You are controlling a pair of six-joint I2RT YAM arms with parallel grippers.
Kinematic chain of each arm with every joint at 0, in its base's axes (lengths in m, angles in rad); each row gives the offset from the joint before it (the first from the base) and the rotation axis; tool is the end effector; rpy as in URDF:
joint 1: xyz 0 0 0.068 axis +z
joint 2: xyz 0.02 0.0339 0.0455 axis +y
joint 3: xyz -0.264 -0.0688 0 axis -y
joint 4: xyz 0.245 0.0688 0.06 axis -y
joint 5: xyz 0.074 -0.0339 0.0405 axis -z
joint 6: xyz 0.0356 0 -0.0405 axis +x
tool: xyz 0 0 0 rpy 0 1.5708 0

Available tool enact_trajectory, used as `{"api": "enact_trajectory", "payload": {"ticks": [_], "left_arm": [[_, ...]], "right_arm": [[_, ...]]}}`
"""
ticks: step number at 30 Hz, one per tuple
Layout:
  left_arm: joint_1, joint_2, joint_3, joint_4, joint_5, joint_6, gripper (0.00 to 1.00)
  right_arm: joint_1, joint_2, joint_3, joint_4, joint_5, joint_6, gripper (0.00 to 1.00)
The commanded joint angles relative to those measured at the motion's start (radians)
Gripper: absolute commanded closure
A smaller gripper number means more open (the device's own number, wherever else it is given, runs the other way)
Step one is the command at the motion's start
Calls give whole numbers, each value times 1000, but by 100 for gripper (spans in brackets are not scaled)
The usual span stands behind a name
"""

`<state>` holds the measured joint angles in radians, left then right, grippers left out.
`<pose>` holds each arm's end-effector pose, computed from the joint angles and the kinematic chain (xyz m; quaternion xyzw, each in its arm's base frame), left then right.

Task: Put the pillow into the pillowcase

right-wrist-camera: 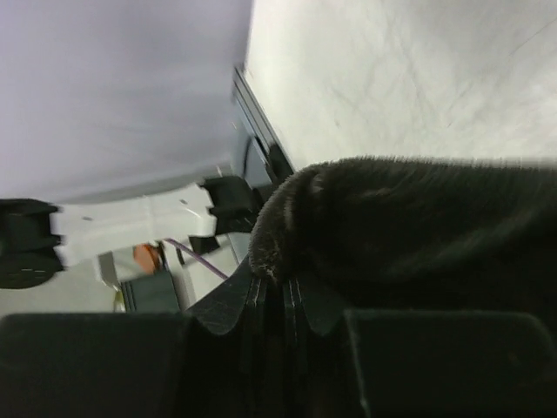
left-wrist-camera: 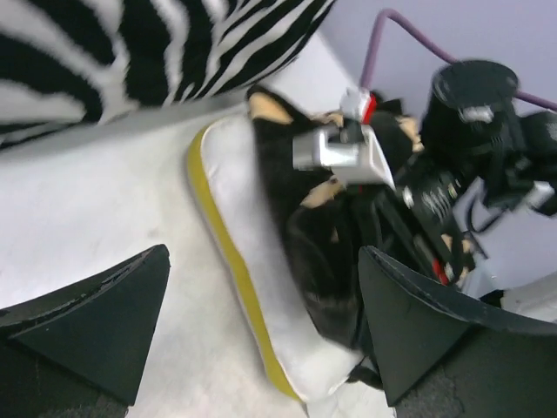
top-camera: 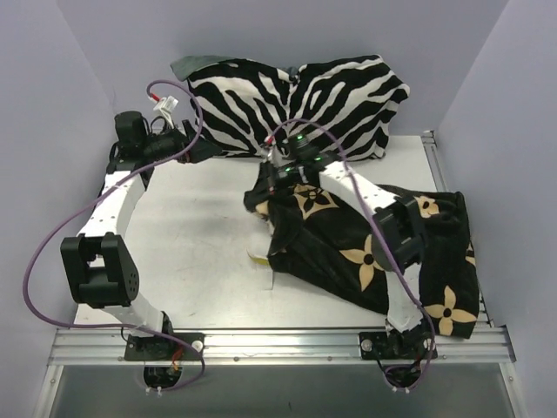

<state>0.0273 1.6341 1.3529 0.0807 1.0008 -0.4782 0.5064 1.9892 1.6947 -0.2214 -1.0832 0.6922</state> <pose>0.3807 -0.0196 0.3481 0.1241 0.7337 -0.4862 0.4581 0.3853 0.2497 0.2963 -0.1897 0.7613 0.6111 0.1049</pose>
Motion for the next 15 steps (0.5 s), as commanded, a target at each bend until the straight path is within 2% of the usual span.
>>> {"api": "enact_trajectory", "payload": {"ticks": [1, 3, 5, 6, 8, 9, 11, 12, 15], "left_arm": [[3, -37, 86, -660, -178, 431, 2], [29, -40, 16, -734, -200, 423, 2], [92, -59, -68, -705, -95, 339, 3], [103, -65, -136, -650, -71, 311, 3], [108, -92, -191, -580, -18, 273, 3], [105, -105, -210, -491, -13, 268, 3], [103, -138, -267, -367, -1, 236, 3], [100, -140, -274, -267, 2, 228, 3], [51, -80, -216, -214, -13, 243, 2]], "right_arm": [[96, -33, 111, -61, -4, -137, 100], [106, -32, 65, -79, 23, -158, 96], [98, -58, 36, -113, 20, -181, 68], [92, -76, 30, -171, 28, -235, 45], [55, -156, 45, -246, 74, -316, 24], [37, -182, 77, -313, 127, -354, 16], [-29, -242, 98, -349, 192, -422, 14], [-101, -250, 118, -383, 282, -434, 13], [-192, -196, 144, -473, 437, -546, 15]]}}
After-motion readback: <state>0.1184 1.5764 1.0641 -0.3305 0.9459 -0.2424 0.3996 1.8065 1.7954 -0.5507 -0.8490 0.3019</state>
